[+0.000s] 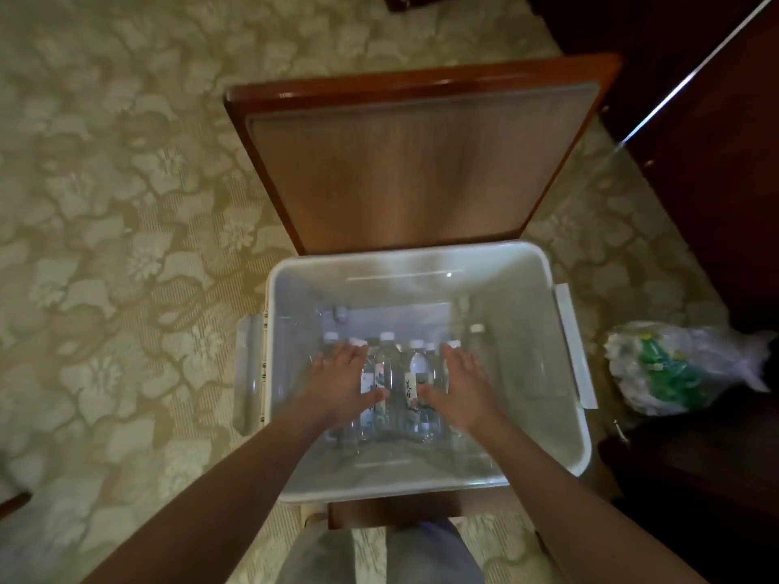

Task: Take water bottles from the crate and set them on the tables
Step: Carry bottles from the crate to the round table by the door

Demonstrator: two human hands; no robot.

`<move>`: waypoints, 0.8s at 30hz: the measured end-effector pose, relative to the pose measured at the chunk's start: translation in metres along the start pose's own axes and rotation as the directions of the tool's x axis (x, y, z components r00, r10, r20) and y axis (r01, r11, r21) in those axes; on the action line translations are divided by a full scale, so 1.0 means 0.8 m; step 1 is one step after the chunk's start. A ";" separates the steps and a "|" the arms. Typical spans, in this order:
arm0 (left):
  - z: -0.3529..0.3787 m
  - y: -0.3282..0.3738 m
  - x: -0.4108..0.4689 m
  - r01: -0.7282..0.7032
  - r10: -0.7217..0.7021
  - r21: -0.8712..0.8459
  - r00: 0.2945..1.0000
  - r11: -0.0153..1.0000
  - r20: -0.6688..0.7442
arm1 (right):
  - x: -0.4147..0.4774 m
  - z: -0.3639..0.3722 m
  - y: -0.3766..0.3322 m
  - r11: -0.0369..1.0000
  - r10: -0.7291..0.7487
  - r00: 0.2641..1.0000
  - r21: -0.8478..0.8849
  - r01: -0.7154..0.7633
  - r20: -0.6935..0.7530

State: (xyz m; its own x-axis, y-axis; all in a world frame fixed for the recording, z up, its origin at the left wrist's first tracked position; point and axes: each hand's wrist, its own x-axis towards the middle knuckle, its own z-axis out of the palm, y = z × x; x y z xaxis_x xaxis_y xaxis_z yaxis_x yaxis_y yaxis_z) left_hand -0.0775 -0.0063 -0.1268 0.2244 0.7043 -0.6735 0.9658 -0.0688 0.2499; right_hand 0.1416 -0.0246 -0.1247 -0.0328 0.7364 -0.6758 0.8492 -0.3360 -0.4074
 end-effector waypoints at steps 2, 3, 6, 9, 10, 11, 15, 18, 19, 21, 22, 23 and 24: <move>0.010 -0.005 0.029 0.014 -0.014 0.014 1.000 1.000 0.013 | 0.026 0.005 0.009 1.000 -0.002 0.999 0.019 0.001 0.048; 0.014 -0.007 0.043 0.015 -0.015 0.014 1.000 1.000 0.024 | 0.038 0.007 0.013 0.999 0.001 0.997 0.033 -0.004 0.073; 0.017 -0.006 0.079 0.021 -0.022 0.021 0.998 1.000 0.057 | 0.069 0.017 0.025 0.996 0.039 0.990 0.071 -0.049 0.138; 0.015 -0.001 0.100 0.029 -0.026 -0.036 0.997 0.999 0.074 | 0.087 0.031 0.035 0.992 0.054 0.976 0.097 -0.076 0.211; 0.017 -0.001 0.107 0.025 -0.021 -0.047 0.996 0.999 0.086 | 0.091 0.035 0.036 0.991 0.052 0.973 0.107 -0.078 0.225; 0.021 -0.002 0.115 0.017 -0.013 -0.039 0.995 0.999 0.101 | 0.095 0.039 0.037 0.990 0.056 0.971 0.115 -0.084 0.230; 0.047 -0.007 0.149 0.020 -0.024 0.035 0.989 0.999 0.143 | 0.112 0.055 0.042 0.983 0.065 0.974 0.155 -0.100 0.218; 0.054 -0.006 0.167 0.014 -0.023 0.054 0.985 0.998 0.169 | 0.122 0.067 0.046 0.977 0.084 0.978 0.178 -0.118 0.190; 0.053 -0.005 0.171 0.015 -0.027 0.069 0.983 0.998 0.182 | 0.124 0.069 0.046 0.974 0.099 0.978 0.182 -0.132 0.182; 0.051 -0.003 0.177 0.025 -0.048 0.111 0.976 0.994 0.212 | 0.127 0.074 0.045 0.970 0.118 0.980 0.194 -0.148 0.157; 0.050 -0.002 0.181 0.031 -0.059 0.129 0.974 0.991 0.220 | 0.128 0.076 0.045 0.967 0.127 0.981 0.201 -0.155 0.147; 0.049 -0.002 0.182 0.035 -0.066 0.141 0.973 0.989 0.220 | 0.128 0.077 0.043 0.965 0.136 0.981 0.207 -0.164 0.141; 0.048 -0.001 0.184 0.042 -0.071 0.140 0.974 0.989 0.213 | 0.128 0.077 0.043 0.961 0.143 0.981 0.217 -0.170 0.134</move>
State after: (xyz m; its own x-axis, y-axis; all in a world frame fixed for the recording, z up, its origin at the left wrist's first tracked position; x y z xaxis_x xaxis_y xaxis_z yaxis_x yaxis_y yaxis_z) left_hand -0.0403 0.0701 -0.2531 0.1774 0.5407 -0.8223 0.9830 -0.1371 0.1219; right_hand 0.1347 0.0033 -0.2458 0.0186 0.5957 -0.8030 0.7072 -0.5756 -0.4106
